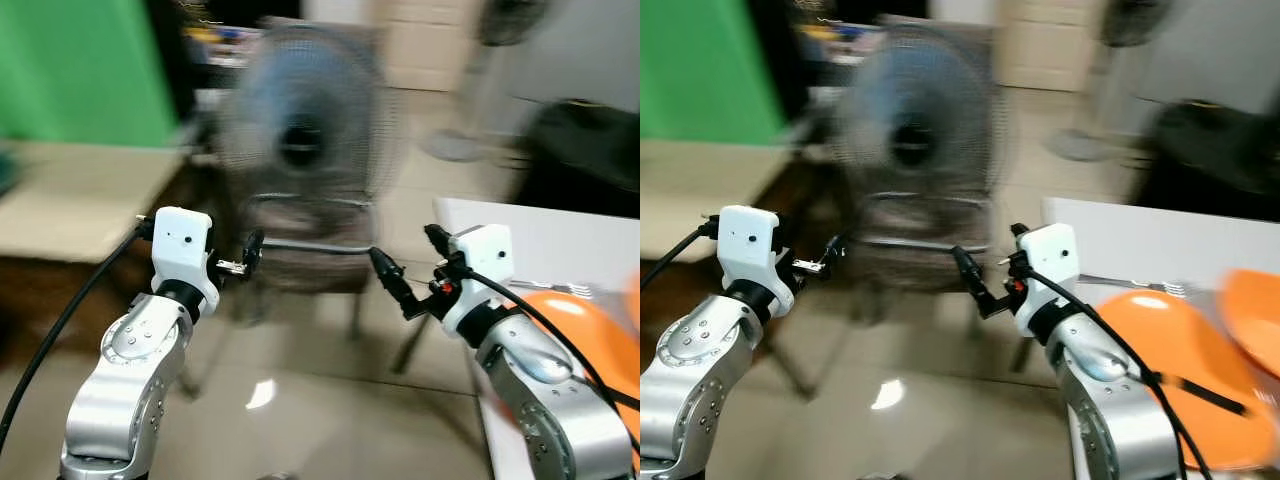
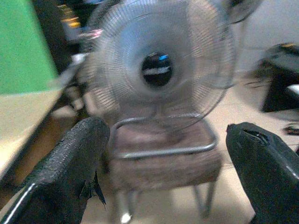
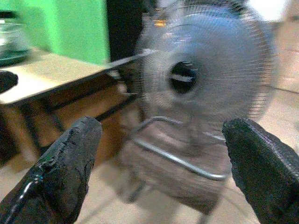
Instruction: Setting the table
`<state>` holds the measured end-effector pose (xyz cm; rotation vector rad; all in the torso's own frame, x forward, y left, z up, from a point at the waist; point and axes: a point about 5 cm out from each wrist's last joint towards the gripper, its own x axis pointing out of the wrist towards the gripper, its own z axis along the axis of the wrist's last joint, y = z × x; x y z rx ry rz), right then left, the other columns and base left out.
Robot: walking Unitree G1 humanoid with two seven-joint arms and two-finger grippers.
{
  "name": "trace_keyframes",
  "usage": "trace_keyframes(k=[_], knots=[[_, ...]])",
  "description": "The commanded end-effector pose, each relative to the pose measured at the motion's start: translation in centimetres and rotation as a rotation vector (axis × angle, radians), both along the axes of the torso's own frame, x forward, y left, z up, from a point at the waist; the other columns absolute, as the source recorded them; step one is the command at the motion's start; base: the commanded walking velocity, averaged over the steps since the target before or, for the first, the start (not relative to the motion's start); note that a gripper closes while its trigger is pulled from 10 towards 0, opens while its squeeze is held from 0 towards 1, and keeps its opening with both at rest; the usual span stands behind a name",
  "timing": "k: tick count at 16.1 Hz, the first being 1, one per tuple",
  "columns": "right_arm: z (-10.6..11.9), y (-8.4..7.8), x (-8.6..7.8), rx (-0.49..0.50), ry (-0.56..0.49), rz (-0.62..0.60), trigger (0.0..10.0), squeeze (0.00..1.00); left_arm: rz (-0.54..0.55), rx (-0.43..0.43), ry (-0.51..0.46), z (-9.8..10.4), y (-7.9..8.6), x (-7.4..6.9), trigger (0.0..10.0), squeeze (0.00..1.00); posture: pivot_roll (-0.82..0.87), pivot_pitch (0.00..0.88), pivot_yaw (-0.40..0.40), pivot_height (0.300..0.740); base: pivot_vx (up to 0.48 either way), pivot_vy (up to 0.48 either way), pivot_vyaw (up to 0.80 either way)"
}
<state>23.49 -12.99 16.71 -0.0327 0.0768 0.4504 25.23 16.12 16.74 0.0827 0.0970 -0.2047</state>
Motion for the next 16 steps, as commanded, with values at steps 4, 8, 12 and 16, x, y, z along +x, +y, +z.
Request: trace_keyframes(k=[4, 8, 12, 16], knots=[[-0.26, -0.5, 0.01, 0.044, 0.027, -0.081, 10.0, 0.67, -0.005, 0.007, -0.001, 0.24, 0.07, 0.13, 10.0, 0.0, 0.07, 0.0, 0.018, 0.74, 0.0, 0.33, 0.0], [-0.39, -0.66, -0.04, 0.056, 0.046, -0.104, 10.0, 0.0, -0.013, 0.01, -0.001, 0.24, 0.06, 0.15, 10.0, 0.0, 0.07, 0.0, 0.016, 0.74, 0.0, 0.338, 0.0], [-0.46, -0.79, 0.18, 0.059, 0.058, -0.126, 10.0, 0.0, -0.01, 0.016, -0.001, 0.27, 0.29, 0.21, 10.0, 0.0, 0.08, 0.0, 0.012, 0.74, 0.0, 0.332, 0.0], [-0.62, -0.87, 0.18, 0.062, 0.073, -0.135, 10.0, 0.0, -0.014, 0.022, -0.005, 0.37, 0.31, 0.24, 10.0, 0.0, 0.08, 0.0, 0.008, 0.74, 0.0, 0.327, 0.0]])
